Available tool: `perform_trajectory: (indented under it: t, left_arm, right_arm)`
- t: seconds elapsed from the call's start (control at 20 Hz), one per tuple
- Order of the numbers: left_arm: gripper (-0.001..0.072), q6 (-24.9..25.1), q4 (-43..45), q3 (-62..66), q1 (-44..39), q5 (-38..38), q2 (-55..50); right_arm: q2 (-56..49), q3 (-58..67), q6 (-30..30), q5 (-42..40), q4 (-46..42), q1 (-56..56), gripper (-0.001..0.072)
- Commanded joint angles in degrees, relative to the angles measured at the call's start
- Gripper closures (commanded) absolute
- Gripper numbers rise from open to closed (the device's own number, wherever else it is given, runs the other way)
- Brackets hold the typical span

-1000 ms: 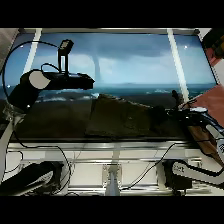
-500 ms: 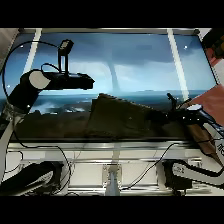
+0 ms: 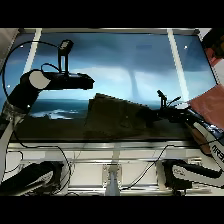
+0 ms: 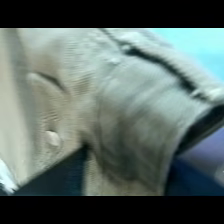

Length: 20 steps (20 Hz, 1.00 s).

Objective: Fold the clothes and pants, and hang the long-sleeved shirts on hangers.

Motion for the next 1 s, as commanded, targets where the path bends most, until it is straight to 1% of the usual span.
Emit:
perform_trajectory:
  t: [0.0,0.05,0.1,0.15,0.2,0.3,0.45,0.6,0.65,0.7,0.9,0.95]
  left_arm:
    - [0.0682,0.0,0.0,0.0,0.0,0.0,0.0]
    - [0.0682,0.0,0.0,0.0,0.0,0.0,0.0]
    - [0.0682,0.0,0.0,0.0,0.0,0.0,0.0]
    - [0.0682,0.0,0.0,0.0,0.0,0.0,0.0]
    - [0.0682,0.0,0.0,0.0,0.0,0.0,0.0]
    - [0.0682,0.0,0.0,0.0,0.0,0.0,0.0]
    - [0.0682,0.0,0.0,0.0,0.0,-0.2,0.1]
    - [0.0682,0.0,0.0,0.0,0.0,-0.2,0.1]
    - [0.0682,0.0,0.0,0.0,0.0,-0.2,0.1]
    - [0.0682,0.0,0.0,0.0,0.0,-0.2,0.1]
    - [0.0682,0.0,0.0,0.0,0.0,-0.2,0.1]
    - [0.0682,0.0,0.0,0.0,0.0,-0.2,0.1]
  right_arm:
    - [-0.1,0.0,-1.3,-1.6,10.2,1.0,0.0441]
    - [-0.1,0.0,-1.3,-2.5,13.4,1.0,0.0518]
    - [-0.1,0.1,-2.1,-2.9,17.0,1.0,0.0615]
    - [0.0,0.1,-3.6,-2.9,21.1,1.0,0.0634]
    - [0.2,0.4,-5.9,-2.6,24.2,1.0,0.0634]
    - [0.3,3.9,-8.2,0.0,26.2,0.6,0.0634]
    - [1.2,12.8,-8.2,4.6,26.1,-1.4,0.0635]
    - [4.5,23.7,-7.9,4.9,23.8,-5.9,0.0635]
    - [5.6,27.1,-6.9,4.3,21.6,-7.9,0.0635]
    - [6.9,30.8,-3.7,3.2,17.9,-10.3,0.0635]
    - [11.2,43.9,13.7,-1.3,-0.5,-22.5,0.0634]
    - [12.1,46.3,17.0,-1.5,-4.4,-25.9,0.0635]
